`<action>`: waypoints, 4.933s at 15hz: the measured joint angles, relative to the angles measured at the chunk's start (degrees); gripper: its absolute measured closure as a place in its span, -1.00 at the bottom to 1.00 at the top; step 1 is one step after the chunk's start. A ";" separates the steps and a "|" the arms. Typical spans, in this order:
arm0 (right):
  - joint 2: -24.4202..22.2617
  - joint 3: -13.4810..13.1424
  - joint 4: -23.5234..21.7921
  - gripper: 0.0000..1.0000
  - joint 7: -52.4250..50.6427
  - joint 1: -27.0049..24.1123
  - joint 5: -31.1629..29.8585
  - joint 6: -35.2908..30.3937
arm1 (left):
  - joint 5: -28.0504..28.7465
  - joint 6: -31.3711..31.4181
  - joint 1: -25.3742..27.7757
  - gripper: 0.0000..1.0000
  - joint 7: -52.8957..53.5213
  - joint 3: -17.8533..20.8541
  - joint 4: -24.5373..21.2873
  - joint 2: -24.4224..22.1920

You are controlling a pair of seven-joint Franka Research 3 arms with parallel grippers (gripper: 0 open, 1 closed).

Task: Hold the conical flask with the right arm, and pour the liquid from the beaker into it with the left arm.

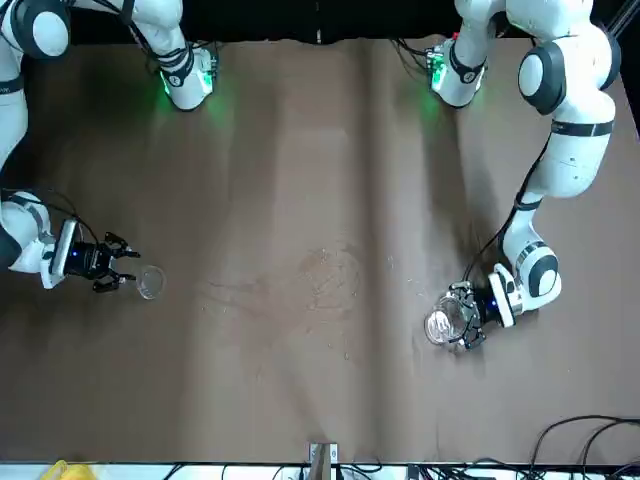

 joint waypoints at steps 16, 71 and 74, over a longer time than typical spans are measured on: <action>1.61 0.07 1.48 0.22 4.42 2.67 1.83 -0.03 | -5.29 3.55 -4.55 -0.97 1.53 0.01 0.60 0.86; -8.20 -0.41 -9.09 0.22 3.08 61.07 68.53 41.21 | 46.60 23.40 -34.54 -0.96 -51.69 -1.42 2.75 -25.71; -8.19 -0.42 -9.06 0.22 3.11 61.46 68.55 41.70 | 49.06 22.57 -34.54 -0.96 -52.87 -1.42 2.75 -25.74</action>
